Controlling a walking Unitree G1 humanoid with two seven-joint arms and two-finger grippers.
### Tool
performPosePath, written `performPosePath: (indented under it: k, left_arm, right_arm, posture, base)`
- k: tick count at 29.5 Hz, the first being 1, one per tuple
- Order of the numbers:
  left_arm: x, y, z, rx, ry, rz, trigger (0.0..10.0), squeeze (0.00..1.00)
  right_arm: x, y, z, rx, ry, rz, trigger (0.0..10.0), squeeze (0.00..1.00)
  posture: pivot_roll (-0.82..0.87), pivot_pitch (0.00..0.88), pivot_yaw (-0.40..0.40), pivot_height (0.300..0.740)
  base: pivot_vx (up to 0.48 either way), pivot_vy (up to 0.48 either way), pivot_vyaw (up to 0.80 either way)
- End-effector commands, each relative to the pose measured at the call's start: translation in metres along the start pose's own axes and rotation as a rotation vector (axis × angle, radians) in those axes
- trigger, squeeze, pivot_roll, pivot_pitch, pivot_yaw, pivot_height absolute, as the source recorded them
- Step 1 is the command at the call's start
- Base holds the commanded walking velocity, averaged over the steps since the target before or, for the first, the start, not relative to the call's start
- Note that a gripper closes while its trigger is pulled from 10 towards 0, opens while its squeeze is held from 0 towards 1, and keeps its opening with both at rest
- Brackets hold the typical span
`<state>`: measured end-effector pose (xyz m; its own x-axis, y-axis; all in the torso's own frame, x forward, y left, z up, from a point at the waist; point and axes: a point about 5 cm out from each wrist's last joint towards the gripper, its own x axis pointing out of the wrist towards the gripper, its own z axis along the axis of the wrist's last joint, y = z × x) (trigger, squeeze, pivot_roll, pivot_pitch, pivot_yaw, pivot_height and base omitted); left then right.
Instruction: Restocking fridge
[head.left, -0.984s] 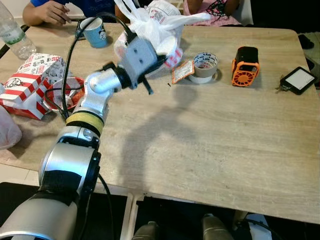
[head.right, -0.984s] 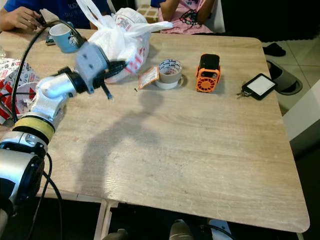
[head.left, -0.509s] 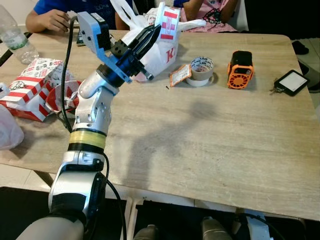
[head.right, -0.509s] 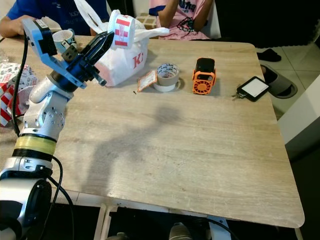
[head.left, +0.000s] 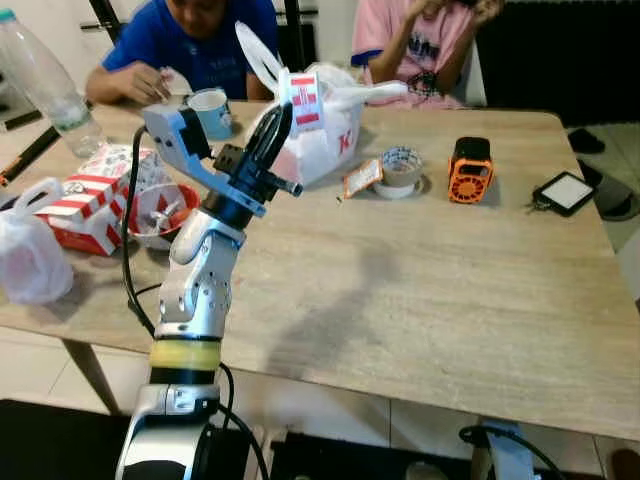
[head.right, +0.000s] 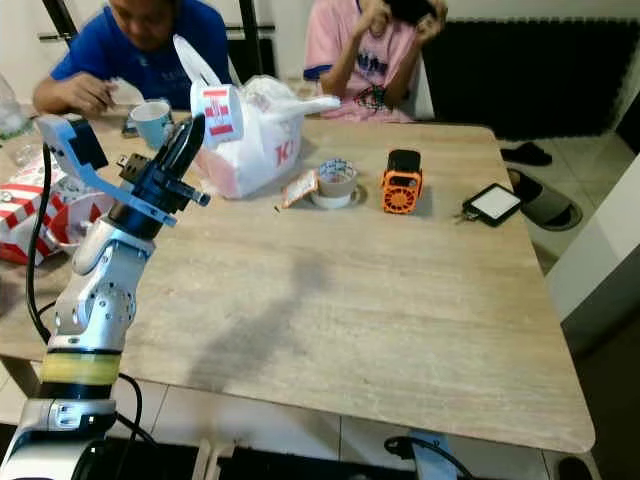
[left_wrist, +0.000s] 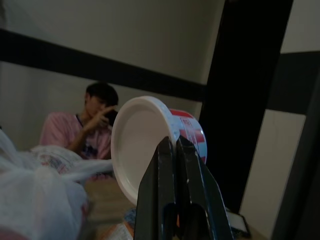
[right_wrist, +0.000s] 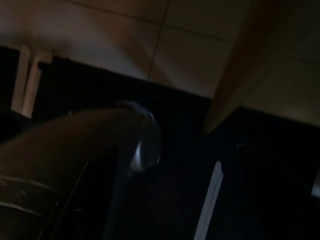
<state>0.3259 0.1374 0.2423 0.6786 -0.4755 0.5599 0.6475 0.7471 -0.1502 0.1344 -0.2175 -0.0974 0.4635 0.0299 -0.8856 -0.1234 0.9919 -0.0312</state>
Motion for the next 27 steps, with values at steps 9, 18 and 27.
performPosePath:
  k: [9, 18, 27]
  left_arm:
    - [-0.005, -0.025, -0.024, -0.039, 0.108, 0.003, 10.0, 0.00]
    - [-0.019, -0.027, -0.041, -0.096, 0.172, 0.020, 10.0, 0.00]
    - [-0.026, -0.026, -0.048, -0.101, 0.215, 0.023, 10.0, 0.00]
  right_arm:
    - [0.002, 0.001, 0.006, -0.026, 0.004, 0.011, 10.0, 0.00]
    - [0.001, 0.002, 0.000, -0.010, 0.020, 0.004, 10.0, 0.00]
    - [-0.001, 0.000, -0.006, -0.008, 0.041, -0.003, 10.0, 0.00]
  posture:
    - [-0.03, 0.000, 0.041, 0.740]
    - [-0.03, 0.000, 0.040, 0.740]
    - [-0.04, 0.000, 0.041, 0.740]
  base:
    - [-0.328, 0.000, 0.00]
    - [-0.356, 0.000, 0.00]
    - [-0.366, 0.000, 0.00]
